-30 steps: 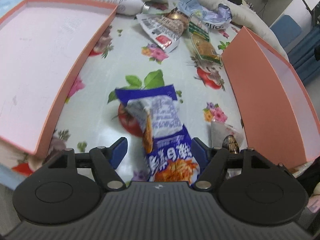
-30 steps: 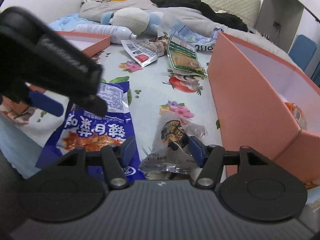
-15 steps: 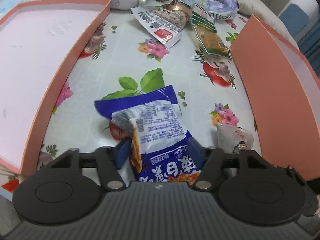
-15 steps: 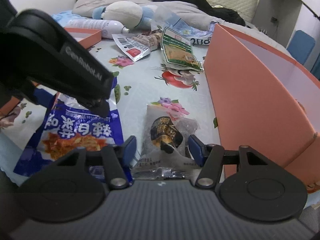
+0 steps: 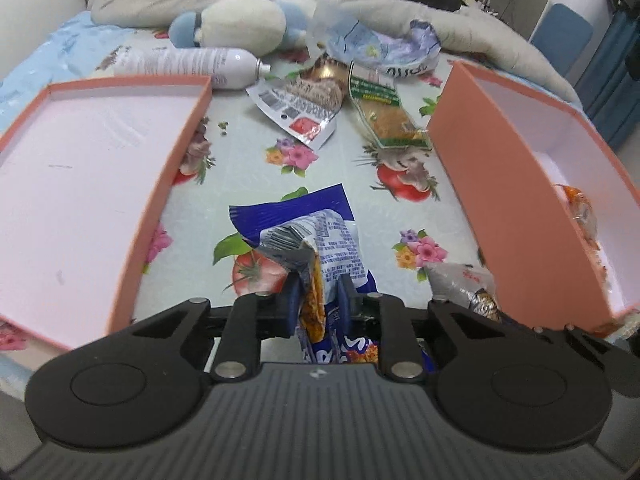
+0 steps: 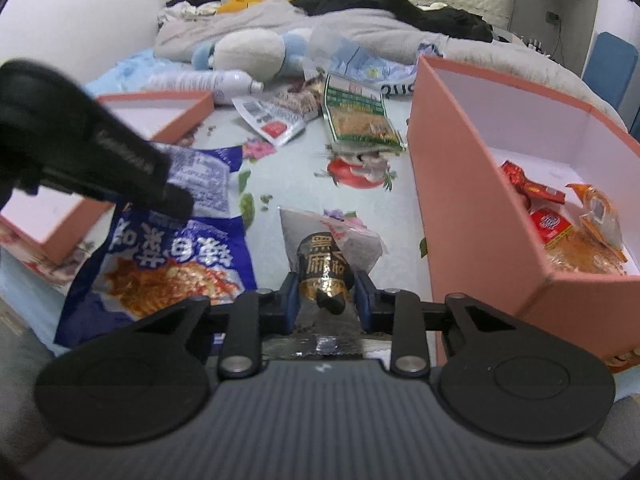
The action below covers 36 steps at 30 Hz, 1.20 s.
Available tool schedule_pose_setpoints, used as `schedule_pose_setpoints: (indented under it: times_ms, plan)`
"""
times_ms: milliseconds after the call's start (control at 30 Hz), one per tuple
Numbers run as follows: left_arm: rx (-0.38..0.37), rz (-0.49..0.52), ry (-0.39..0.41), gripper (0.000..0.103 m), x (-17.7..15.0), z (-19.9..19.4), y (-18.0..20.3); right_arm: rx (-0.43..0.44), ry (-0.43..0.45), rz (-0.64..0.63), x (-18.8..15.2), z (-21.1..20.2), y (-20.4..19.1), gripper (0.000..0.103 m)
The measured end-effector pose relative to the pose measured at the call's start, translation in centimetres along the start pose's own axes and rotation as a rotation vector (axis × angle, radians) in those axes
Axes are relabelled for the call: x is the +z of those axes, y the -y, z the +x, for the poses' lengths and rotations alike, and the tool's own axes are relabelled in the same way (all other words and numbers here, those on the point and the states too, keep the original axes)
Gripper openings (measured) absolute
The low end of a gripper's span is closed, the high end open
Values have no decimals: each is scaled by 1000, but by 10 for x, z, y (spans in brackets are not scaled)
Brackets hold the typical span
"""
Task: Organize snacks
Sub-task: 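Carry the blue bag with the left tool while the right tool carries the clear packet over the box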
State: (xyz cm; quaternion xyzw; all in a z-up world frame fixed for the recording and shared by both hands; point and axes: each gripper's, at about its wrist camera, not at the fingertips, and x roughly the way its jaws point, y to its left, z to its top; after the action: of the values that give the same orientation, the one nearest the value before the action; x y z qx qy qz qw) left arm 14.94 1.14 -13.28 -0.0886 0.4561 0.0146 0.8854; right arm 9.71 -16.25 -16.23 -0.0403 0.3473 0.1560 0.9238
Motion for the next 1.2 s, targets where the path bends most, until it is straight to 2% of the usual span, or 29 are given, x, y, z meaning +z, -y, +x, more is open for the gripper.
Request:
schedule_pose_setpoints:
  times_ms: [267,400,733,933,1200]
  plan:
    - [-14,13,36,22,-13,-56,3,41,58,50,9,-52,8,32]
    - [-60,41,57,22,-21,-84,12,53,92,70,13,-84,13,32]
    - [-114,77,106,22,-26,-133,34,10,154,122,16,-142,38,32]
    - [-171,93,109,21,-27,-144,56,-45,168,166,10,-167,57,32]
    - [-266,122,92,21,-23,-138,96,-90,166,240,0,-185,86,32]
